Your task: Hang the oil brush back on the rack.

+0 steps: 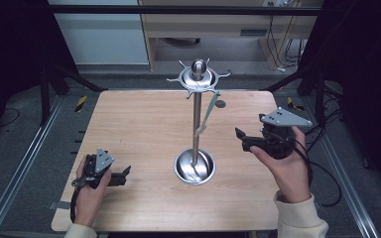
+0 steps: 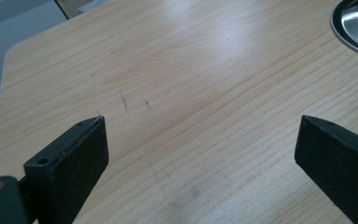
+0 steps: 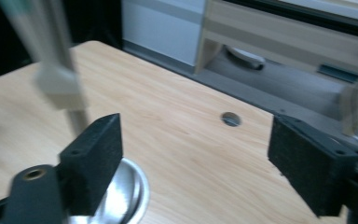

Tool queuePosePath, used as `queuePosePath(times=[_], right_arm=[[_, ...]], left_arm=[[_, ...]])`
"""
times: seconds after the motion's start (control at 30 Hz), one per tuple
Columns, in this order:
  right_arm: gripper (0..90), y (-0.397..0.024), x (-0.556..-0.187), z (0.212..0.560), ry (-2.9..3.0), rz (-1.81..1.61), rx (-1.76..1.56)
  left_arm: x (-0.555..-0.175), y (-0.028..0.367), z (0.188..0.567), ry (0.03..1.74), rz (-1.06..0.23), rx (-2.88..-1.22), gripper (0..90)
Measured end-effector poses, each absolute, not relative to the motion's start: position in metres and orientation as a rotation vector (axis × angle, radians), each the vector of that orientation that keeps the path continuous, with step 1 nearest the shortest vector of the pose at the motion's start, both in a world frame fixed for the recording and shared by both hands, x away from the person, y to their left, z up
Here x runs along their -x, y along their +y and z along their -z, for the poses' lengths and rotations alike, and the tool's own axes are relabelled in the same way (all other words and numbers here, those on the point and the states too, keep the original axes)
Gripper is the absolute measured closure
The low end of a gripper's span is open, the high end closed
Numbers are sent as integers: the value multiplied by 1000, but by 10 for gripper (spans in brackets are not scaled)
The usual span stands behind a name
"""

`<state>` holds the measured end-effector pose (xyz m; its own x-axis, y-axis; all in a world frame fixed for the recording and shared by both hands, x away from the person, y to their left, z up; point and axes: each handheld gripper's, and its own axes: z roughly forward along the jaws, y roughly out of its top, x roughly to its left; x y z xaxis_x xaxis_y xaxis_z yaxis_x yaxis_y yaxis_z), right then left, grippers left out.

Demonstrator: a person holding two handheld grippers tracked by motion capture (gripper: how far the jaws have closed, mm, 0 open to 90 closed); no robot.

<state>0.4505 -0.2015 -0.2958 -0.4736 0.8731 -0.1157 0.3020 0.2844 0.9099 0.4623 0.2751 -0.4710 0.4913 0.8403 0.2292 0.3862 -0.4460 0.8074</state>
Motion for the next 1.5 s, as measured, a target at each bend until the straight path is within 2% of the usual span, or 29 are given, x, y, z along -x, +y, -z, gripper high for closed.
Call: queuePosePath(times=[0.33,0.6,0.8,1.5], right_arm=[[76,-229,-463,310,1852,-1077,-1117],[77,-241,-475,327,1861,-1046,-1174],[116,-247,-481,340,1860,-985,-1237],[130,-257,-503,394,1923,-920,-1336]], left_arm=[[-462,275,470,1004,-829,-2036,24],[-462,275,471,1005,-827,-2037,24],[-462,275,471,1002,-827,-2039,24],[-462,273,471,993,-823,-2047,24]])
